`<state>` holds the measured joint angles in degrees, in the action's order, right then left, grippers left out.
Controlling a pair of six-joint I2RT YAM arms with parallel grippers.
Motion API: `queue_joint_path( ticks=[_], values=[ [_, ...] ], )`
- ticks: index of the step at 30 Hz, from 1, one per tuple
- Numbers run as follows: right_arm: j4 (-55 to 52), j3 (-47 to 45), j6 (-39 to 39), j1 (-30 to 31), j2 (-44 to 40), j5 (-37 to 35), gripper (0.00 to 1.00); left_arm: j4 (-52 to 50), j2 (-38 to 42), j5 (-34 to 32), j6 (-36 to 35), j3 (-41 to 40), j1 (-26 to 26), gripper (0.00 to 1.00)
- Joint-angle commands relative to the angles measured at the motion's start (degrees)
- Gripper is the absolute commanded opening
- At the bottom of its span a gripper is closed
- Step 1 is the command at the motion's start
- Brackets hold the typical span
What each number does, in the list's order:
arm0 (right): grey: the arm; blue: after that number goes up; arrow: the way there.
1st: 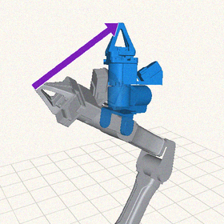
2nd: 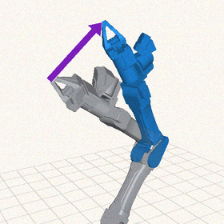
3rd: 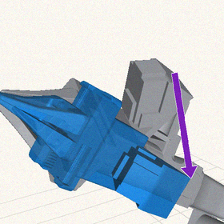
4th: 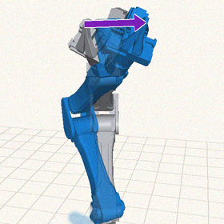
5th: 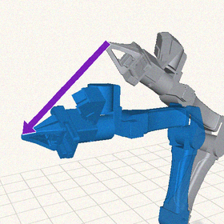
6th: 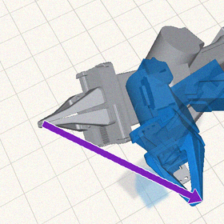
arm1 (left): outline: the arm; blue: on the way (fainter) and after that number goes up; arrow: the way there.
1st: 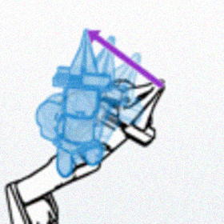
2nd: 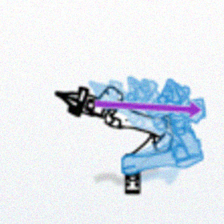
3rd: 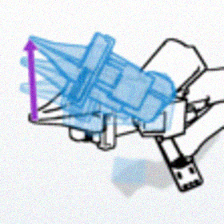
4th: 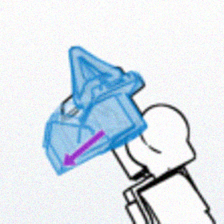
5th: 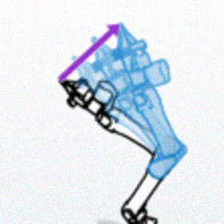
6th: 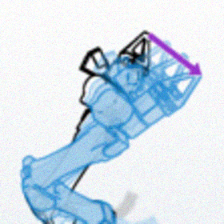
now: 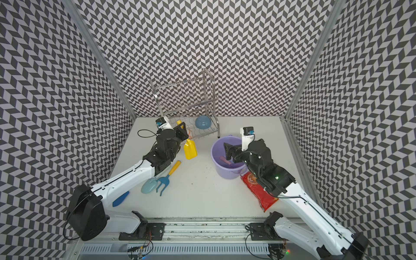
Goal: Organize the gardening tools
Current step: Pick up the gardening tool from the center of the board.
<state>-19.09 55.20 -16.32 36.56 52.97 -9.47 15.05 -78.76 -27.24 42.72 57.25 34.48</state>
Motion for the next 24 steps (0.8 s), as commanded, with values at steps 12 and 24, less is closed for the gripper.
queue_joint_path(
  ticks=[12,24],
  values=[
    [16.3,-3.4,-0.3,-0.2,-2.3,13.4,0.92,12.4,-4.1,4.7,8.3,5.6,1.6,0.00],
    [23.0,-5.6,-2.7,0.0,-2.4,18.5,0.82,17.0,-6.1,4.9,11.8,7.0,1.8,0.00]
  ],
)
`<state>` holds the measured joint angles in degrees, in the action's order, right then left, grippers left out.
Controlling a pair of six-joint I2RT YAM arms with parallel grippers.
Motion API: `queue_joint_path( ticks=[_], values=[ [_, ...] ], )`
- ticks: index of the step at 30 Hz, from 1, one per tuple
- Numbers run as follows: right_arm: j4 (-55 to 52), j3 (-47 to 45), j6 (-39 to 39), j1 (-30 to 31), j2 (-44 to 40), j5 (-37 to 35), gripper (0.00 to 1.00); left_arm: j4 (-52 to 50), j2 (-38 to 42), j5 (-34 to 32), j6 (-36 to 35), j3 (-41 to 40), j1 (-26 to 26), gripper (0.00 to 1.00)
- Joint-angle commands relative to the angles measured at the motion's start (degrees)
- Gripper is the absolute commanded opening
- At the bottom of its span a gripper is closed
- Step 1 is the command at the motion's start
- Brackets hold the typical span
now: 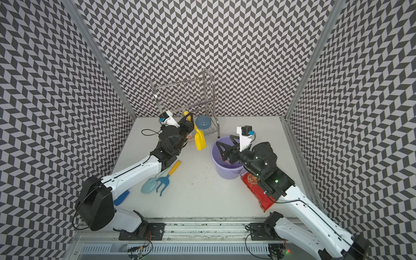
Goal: Organize the gardening tools
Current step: Pick up the gardening tool from the center of the board.
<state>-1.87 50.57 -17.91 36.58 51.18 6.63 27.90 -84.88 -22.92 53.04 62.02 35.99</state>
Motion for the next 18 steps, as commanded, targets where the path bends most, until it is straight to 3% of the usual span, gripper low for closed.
queue_joint_path(
  ticks=[1,12,18],
  values=[
    [6.3,-1.2,-1.3,0.0,-0.5,2.8,0.81,4.2,-0.1,0.8,1.7,2.3,0.3,0.00],
    [9.7,-1.9,-1.8,1.4,4.2,4.9,0.75,8.1,-2.1,3.9,7.6,2.6,0.4,0.00],
    [10.5,-2.3,1.2,3.1,7.1,2.0,0.70,10.2,-4.3,8.9,12.6,3.2,0.7,0.00]
  ],
)
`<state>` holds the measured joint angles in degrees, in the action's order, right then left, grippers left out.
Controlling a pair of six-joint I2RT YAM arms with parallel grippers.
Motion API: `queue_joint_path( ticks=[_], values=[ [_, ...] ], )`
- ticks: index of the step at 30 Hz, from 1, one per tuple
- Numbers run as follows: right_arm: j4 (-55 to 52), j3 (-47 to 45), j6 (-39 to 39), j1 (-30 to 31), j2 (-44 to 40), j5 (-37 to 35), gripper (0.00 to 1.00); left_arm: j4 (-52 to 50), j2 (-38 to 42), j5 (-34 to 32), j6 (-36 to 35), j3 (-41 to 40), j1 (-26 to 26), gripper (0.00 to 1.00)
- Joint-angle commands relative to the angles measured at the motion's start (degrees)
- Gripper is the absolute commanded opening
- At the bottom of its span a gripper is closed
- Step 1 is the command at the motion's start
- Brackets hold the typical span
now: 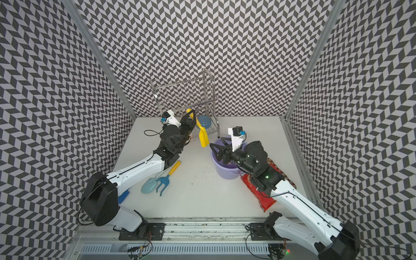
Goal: Organize the gardening tools
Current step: Pick up the gardening tool from the center of the board.
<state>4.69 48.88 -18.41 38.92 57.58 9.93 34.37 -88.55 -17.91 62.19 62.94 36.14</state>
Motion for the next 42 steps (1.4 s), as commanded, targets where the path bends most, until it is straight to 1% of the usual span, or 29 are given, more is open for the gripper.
queue_joint_path(
  ticks=[1,12,17,18,21,25,26,27,29,30,31,34,40,41,42],
  values=[
    [4.3,-1.0,2.1,1.1,1.1,-2.0,0.68,4.5,-1.0,4.6,4.3,2.3,0.6,0.00],
    [7.4,-4.0,3.3,2.7,3.3,-8.3,0.65,8.6,-3.3,9.0,9.2,2.2,0.6,0.00],
    [9.2,-4.6,3.4,2.7,3.7,-12.7,0.56,10.3,-3.3,11.0,11.0,1.3,1.0,0.00],
    [9.4,-4.4,3.3,2.7,3.8,-14.0,0.54,10.7,-3.4,11.4,11.2,1.1,1.1,0.00],
    [10.1,-3.8,2.4,2.7,4.7,-17.0,0.39,11.9,-3.6,12.2,12.1,0.7,1.4,0.00],
    [10.4,-2.7,2.3,2.7,5.4,-16.6,0.24,12.4,-4.0,12.9,12.0,1.1,1.7,0.00],
    [10.1,-2.2,2.6,2.7,5.6,-16.5,0.11,12.3,-4.2,13.2,11.7,1.3,1.8,0.00],
    [9.3,-1.7,2.8,2.7,5.7,-16.5,0.01,12.2,-4.3,13.4,11.7,1.4,1.9,0.00],
    [7.8,-0.7,3.2,2.7,6.0,-17.1,0.00,12.2,-4.6,13.4,11.6,1.2,1.8,0.01],
    [7.1,-0.3,3.4,2.7,6.0,-17.5,0.00,12.3,-4.8,13.5,11.6,1.1,1.8,0.03],
    [6.7,-0.2,3.5,2.7,5.9,-18.1,0.00,12.5,-4.9,13.6,11.5,1.1,1.8,0.07],
    [4.6,0.8,3.8,2.7,5.4,-19.4,0.00,13.8,-5.2,14.0,10.9,1.0,1.7,0.28],
    [-3.9,4.6,3.1,2.7,3.6,-24.7,0.00,15.0,-4.4,14.7,6.7,0.4,1.4,0.91],
    [-5.6,5.4,2.9,2.7,3.2,-25.6,0.00,14.9,-3.9,14.5,5.9,0.1,1.2,0.99],
    [-8.3,6.6,2.8,2.7,2.9,-26.2,0.00,14.7,-3.5,14.4,5.0,-0.4,1.1,1.00]
  ],
)
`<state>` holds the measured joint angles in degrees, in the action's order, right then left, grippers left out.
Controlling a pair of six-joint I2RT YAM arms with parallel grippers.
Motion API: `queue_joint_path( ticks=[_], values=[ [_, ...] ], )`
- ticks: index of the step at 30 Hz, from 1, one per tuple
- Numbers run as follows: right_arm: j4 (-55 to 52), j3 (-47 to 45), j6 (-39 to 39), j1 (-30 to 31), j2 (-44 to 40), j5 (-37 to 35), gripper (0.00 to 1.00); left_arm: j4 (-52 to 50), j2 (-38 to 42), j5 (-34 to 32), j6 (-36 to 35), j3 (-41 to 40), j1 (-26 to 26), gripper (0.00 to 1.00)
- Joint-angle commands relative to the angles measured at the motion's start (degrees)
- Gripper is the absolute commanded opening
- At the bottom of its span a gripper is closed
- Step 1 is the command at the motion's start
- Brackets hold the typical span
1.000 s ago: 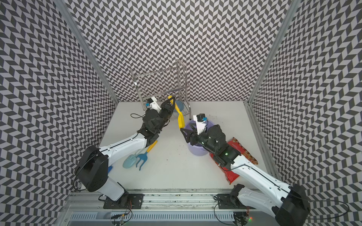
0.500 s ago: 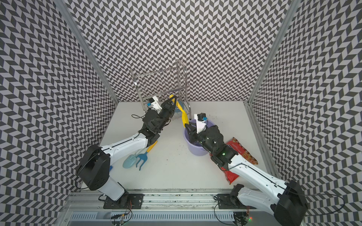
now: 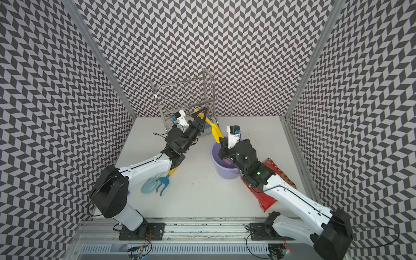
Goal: Organize the gardening tools
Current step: Pick up the gardening tool from the center of the board, then place the gardening tool in the container.
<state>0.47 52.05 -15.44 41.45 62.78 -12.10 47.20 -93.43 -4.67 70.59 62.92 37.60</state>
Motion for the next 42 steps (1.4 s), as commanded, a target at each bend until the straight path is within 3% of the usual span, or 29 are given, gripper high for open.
queue_joint_path(
  ticks=[1,9,18,26,42],
  values=[
    [-7.3,5.0,-0.3,0.1,-2.4,-5.0,0.00,1.7,2.1,0.8,-4.3,-0.9,-0.6,1.00],
    [-28.2,15.8,-1.5,0.1,-1.8,-7.1,0.00,-1.2,8.4,-4.8,-12.3,-7.5,-1.9,1.00],
    [-47.5,22.9,-1.7,-1.4,0.5,-10.1,0.00,-12.6,15.2,-13.7,-26.4,-13.6,-3.1,1.00],
    [-59.4,25.1,-2.3,-5.6,2.8,-7.9,0.00,-23.2,16.8,-19.9,-40.3,-10.4,-3.2,1.00],
    [-66.1,25.3,-2.8,-6.2,6.1,-5.1,0.00,-30.8,14.9,-22.3,-44.1,-8.3,-5.0,1.00]
  ],
)
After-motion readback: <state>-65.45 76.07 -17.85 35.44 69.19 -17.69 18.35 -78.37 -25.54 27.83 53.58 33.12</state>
